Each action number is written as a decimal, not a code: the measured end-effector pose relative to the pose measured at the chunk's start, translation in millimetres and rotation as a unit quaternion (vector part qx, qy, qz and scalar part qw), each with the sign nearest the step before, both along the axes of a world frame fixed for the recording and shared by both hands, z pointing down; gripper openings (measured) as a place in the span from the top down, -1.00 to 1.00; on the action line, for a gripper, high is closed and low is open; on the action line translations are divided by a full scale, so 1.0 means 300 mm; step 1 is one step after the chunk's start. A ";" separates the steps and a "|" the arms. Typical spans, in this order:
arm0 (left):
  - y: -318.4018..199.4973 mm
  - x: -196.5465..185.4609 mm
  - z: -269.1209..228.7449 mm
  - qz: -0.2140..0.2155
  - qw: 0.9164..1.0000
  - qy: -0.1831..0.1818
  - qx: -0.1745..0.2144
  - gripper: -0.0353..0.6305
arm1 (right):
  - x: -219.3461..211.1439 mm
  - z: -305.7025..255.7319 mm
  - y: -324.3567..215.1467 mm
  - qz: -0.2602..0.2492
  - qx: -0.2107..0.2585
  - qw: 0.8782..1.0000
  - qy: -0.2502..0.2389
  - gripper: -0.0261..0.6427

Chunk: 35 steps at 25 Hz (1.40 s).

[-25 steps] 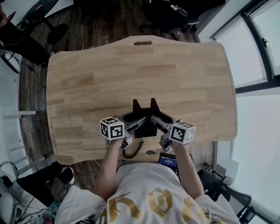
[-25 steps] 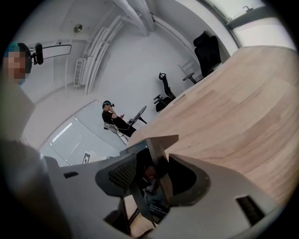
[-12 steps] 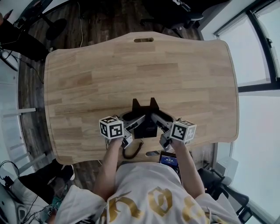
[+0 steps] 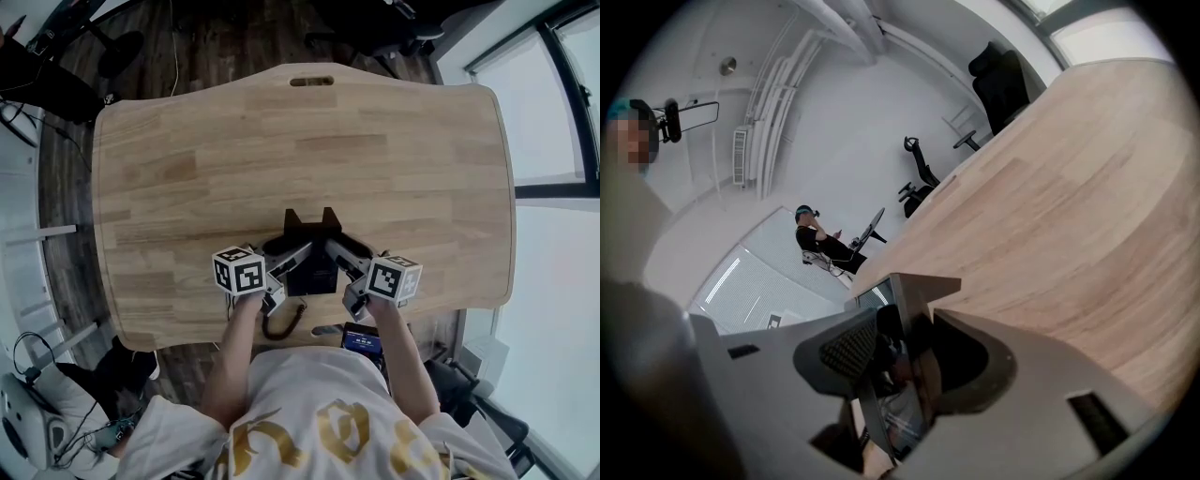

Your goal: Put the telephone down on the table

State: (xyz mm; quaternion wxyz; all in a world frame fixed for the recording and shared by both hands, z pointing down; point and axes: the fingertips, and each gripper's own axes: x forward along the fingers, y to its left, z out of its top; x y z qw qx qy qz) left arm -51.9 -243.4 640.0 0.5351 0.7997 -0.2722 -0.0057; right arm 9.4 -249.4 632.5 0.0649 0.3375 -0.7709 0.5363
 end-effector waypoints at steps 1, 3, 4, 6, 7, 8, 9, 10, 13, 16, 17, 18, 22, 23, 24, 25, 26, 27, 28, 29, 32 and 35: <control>0.000 0.000 0.003 -0.001 1.000 0.000 -0.001 0.21 | 0.000 0.003 0.000 0.000 -0.001 1.000 0.000 0.39; -0.004 -0.004 0.010 -0.004 1.000 0.000 -0.003 0.22 | -0.003 0.011 -0.003 0.000 -0.002 1.000 0.001 0.39; -0.006 -0.006 0.013 -0.006 1.000 0.000 -0.004 0.22 | -0.004 0.014 -0.006 0.000 -0.002 1.000 0.001 0.40; -0.009 -0.008 0.020 -0.008 1.000 0.000 -0.006 0.22 | -0.006 0.020 -0.009 0.000 -0.003 1.000 0.002 0.40; -0.011 -0.008 0.023 -0.009 1.000 0.000 -0.007 0.22 | -0.006 0.024 -0.010 0.000 -0.004 1.000 0.003 0.40; -0.013 -0.008 0.025 -0.009 1.000 0.000 -0.008 0.22 | -0.005 0.027 -0.011 0.000 -0.005 1.000 0.004 0.40; -0.015 -0.008 0.027 -0.010 1.000 0.000 -0.010 0.22 | -0.004 0.029 -0.011 0.000 -0.005 1.000 0.005 0.40; -0.015 -0.007 0.029 -0.011 1.000 0.000 -0.011 0.22 | -0.004 0.031 -0.011 0.001 -0.004 1.000 0.006 0.41; -0.019 -0.009 0.031 -0.016 1.000 0.000 -0.015 0.22 | -0.005 0.033 -0.015 0.000 -0.002 1.000 0.007 0.41; -0.026 -0.013 0.034 -0.019 1.000 0.001 -0.020 0.22 | -0.009 0.032 -0.023 -0.004 -0.001 1.000 0.007 0.41; -0.027 -0.015 0.034 -0.021 1.000 0.000 -0.021 0.22 | -0.009 0.033 -0.024 -0.003 -0.002 1.000 0.007 0.41; -0.028 -0.016 0.034 -0.024 0.999 -0.001 -0.022 0.21 | -0.010 0.034 -0.024 -0.002 -0.003 1.000 0.006 0.41; -0.025 -0.018 0.038 -0.032 0.999 -0.013 -0.024 0.20 | -0.008 0.036 -0.022 0.004 -0.005 1.000 0.004 0.41; -0.025 -0.018 0.039 -0.031 0.999 -0.019 -0.026 0.20 | -0.007 0.036 -0.021 0.005 -0.005 1.000 0.005 0.41; -0.025 -0.019 0.039 -0.030 0.999 -0.027 -0.028 0.19 | -0.007 0.036 -0.022 0.005 -0.005 1.000 0.006 0.41; -0.026 -0.022 0.039 -0.027 0.998 -0.037 -0.031 0.18 | -0.007 0.035 -0.023 0.004 -0.004 1.000 0.008 0.41; -0.028 -0.024 0.038 -0.025 0.998 -0.048 -0.032 0.17 | -0.008 0.035 -0.024 0.002 -0.002 1.000 0.010 0.41; -0.029 -0.027 0.036 -0.023 0.998 -0.058 -0.032 0.16 | -0.009 0.034 -0.024 0.001 0.000 1.000 0.013 0.41; -0.030 -0.028 0.033 -0.021 0.997 -0.066 -0.033 0.16 | -0.009 0.033 -0.025 0.001 0.001 1.000 0.016 0.41; -0.029 -0.027 0.030 -0.020 0.997 -0.072 -0.032 0.16 | -0.008 0.032 -0.024 0.001 0.003 1.000 0.019 0.41; -0.025 -0.021 0.022 -0.019 0.995 -0.090 -0.030 0.16 | 0.003 0.025 -0.018 -0.003 0.013 0.999 0.040 0.42; -0.020 -0.021 0.018 -0.022 0.994 -0.103 -0.028 0.16 | 0.022 0.010 -0.006 -0.006 0.031 0.997 0.068 0.51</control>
